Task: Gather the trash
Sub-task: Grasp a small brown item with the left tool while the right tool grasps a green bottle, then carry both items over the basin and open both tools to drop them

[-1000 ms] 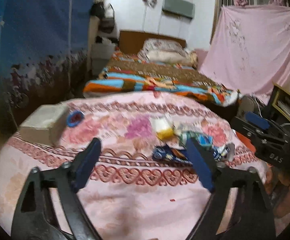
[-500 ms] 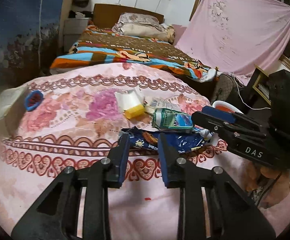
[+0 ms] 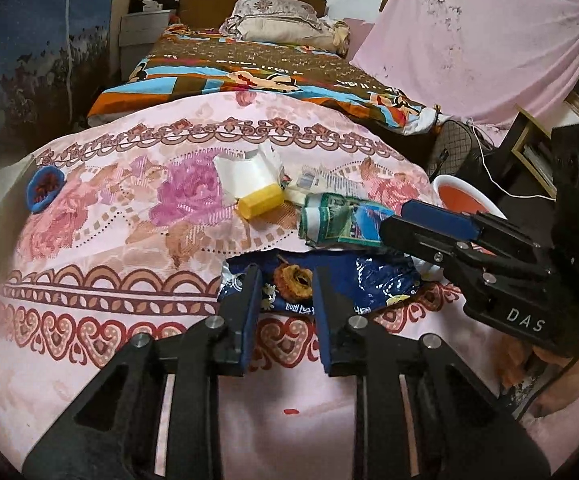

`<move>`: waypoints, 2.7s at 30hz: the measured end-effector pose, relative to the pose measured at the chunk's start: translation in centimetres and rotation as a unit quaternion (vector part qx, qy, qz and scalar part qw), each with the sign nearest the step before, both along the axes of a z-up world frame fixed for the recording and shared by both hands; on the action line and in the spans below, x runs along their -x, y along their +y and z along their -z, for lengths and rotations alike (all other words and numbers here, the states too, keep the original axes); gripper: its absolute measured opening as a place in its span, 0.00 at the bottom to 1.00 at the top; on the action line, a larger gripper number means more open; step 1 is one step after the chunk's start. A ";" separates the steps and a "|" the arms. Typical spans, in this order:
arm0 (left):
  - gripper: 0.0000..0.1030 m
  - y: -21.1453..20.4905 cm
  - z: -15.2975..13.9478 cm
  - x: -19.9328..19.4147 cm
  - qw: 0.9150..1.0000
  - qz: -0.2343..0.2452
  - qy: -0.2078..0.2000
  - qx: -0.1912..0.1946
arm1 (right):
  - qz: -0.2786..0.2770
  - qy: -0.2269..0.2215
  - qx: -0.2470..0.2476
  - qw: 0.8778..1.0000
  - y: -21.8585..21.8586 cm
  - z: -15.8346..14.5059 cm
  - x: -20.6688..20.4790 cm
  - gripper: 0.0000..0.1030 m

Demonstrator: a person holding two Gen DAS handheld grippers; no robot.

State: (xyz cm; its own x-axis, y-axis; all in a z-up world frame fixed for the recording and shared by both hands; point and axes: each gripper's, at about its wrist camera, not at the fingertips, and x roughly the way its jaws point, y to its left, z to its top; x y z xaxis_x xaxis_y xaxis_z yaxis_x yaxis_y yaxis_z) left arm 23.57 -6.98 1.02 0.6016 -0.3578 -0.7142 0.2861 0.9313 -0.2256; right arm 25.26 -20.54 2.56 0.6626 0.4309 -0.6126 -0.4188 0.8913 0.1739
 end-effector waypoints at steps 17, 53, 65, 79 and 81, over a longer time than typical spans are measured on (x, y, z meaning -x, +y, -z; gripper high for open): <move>0.00 -1.6 -0.4 0.9 0.999 0.032 -0.021 -0.031 | -0.028 0.032 -0.008 0.999 0.9 0.9 -0.7 0.09; 0.00 -8.0 -11.2 5.2 0.948 0.039 -0.315 0.018 | 0.175 -0.326 -0.071 0.926 -8.1 -7.8 9.1 0.06; 0.00 -14.5 -12.1 4.8 0.941 0.132 -0.308 0.037 | 0.291 -0.311 -0.073 0.902 -14.7 -7.8 9.5 0.07; 0.00 -21.0 -9.2 1.0 0.966 0.183 -0.175 0.054 | 0.356 -0.192 -0.084 0.911 -20.2 -5.7 7.7 0.08; 0.00 -22.0 -8.7 0.5 0.968 0.190 -0.155 0.054 | 0.362 -0.183 -0.085 0.910 -20.6 -5.3 7.7 0.08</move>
State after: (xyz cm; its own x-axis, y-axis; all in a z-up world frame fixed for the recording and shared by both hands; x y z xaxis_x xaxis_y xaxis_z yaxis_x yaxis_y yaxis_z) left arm 23.09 -28.95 9.75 0.5909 -0.6580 -0.4668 0.6729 0.7212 -0.1647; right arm 17.61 -41.15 7.88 0.9567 -0.1321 -0.2596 0.2101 0.9301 0.3012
